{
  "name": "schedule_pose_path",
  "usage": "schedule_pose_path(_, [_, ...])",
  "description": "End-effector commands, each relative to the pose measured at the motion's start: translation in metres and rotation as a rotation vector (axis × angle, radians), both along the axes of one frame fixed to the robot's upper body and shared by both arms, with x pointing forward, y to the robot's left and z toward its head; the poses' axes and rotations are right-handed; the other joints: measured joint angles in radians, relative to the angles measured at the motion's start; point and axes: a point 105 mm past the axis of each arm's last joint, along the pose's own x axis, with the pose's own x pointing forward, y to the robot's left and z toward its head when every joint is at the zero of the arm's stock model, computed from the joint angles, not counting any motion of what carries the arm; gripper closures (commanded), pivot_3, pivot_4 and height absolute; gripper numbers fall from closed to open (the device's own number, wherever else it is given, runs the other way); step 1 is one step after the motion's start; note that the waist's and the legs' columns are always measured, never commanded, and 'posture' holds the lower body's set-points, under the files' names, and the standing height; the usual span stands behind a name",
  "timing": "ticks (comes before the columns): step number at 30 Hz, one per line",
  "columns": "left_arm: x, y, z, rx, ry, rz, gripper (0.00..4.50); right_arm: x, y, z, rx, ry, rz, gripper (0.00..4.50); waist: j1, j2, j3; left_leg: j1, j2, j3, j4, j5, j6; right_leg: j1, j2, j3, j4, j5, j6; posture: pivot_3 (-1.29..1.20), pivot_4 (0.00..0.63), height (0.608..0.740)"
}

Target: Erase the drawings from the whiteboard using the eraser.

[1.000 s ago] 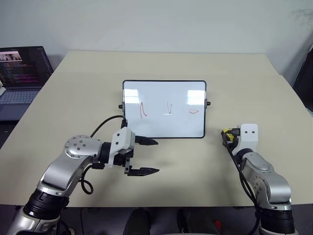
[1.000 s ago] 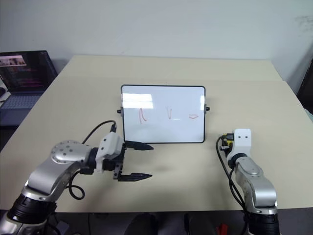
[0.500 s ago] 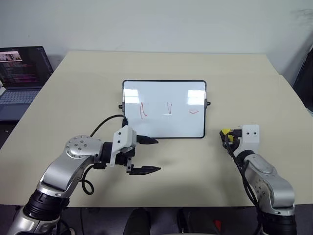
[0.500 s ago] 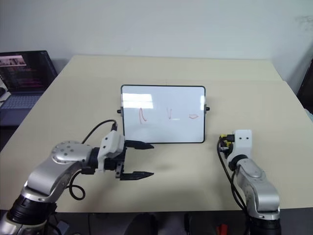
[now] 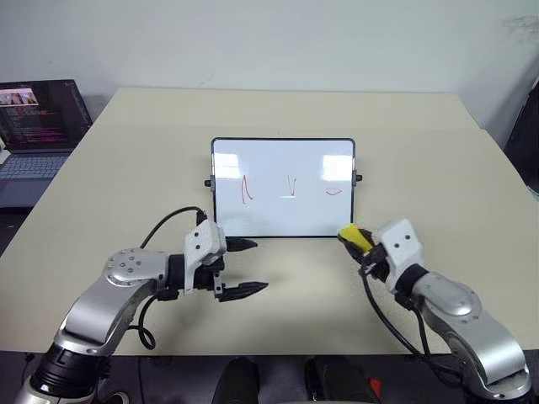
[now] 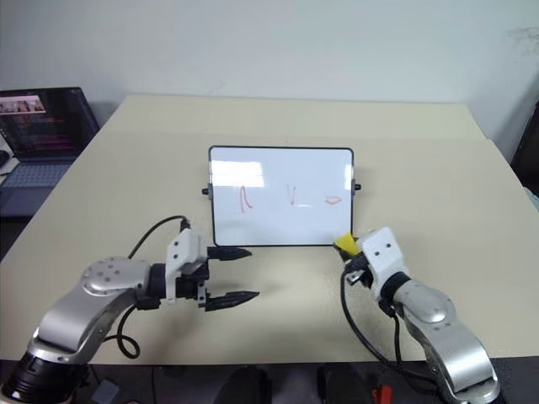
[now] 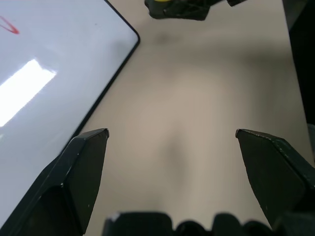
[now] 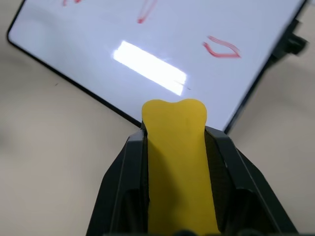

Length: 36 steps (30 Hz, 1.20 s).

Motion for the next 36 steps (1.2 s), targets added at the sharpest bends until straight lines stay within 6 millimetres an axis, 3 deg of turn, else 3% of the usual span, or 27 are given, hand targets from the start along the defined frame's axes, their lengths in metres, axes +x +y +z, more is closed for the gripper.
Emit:
schedule_pose_path(1, [-0.002, 0.003, 0.010, -0.003, -0.048, 0.007, 0.00, -0.003, 0.011, 0.006, -0.001, -0.050, 0.051, 3.29, 0.000, 0.000, 0.000, 0.000, 0.000, 0.000, 0.000, 0.000, 0.000, 0.000, 0.000, 0.000, 0.000, 0.000, 0.000, 0.00, 0.150, 0.740])
schedule_pose_path(14, [-0.004, 0.032, 0.016, 0.051, -0.098, 0.194, 0.00, 0.000, 0.037, 0.001, -0.053, -0.090, 0.217, 3.30, 0.000, -0.001, 0.000, 0.001, 0.000, -0.001, 0.000, 0.000, 0.000, 0.000, 0.000, 0.000, 0.000, 0.000, 0.000, 0.00, 0.150, 0.740])
schedule_pose_path(21, [0.020, 0.057, 0.028, 0.088, -0.193, 0.401, 0.00, 0.012, 0.058, 0.010, -0.041, -0.166, 0.266, 3.30, 0.001, -0.001, 0.001, 0.001, 0.000, -0.001, 0.000, 0.000, 0.000, 0.000, -0.001, -0.001, 0.001, 0.000, 0.000, 0.00, 0.150, 0.740])
schedule_pose_path(28, [0.021, 0.065, 0.022, 0.118, -0.160, 0.433, 0.00, 0.019, 0.078, 0.020, -0.074, -0.273, 0.335, 3.30, 0.000, -0.002, 0.001, 0.000, 0.000, -0.001, 0.000, 0.000, 0.000, 0.000, -0.001, 0.000, 0.000, 0.002, -0.003, 0.00, 0.150, 0.740])
schedule_pose_path(36, [0.042, 0.088, 0.021, 0.127, -0.165, 0.579, 0.00, 0.035, 0.104, 0.036, -0.097, -0.358, 0.378, 3.30, 0.001, -0.002, 0.001, 0.001, 0.000, -0.002, 0.000, 0.000, 0.000, 0.000, -0.001, -0.001, 0.001, 0.003, -0.005, 0.00, 0.150, 0.740])
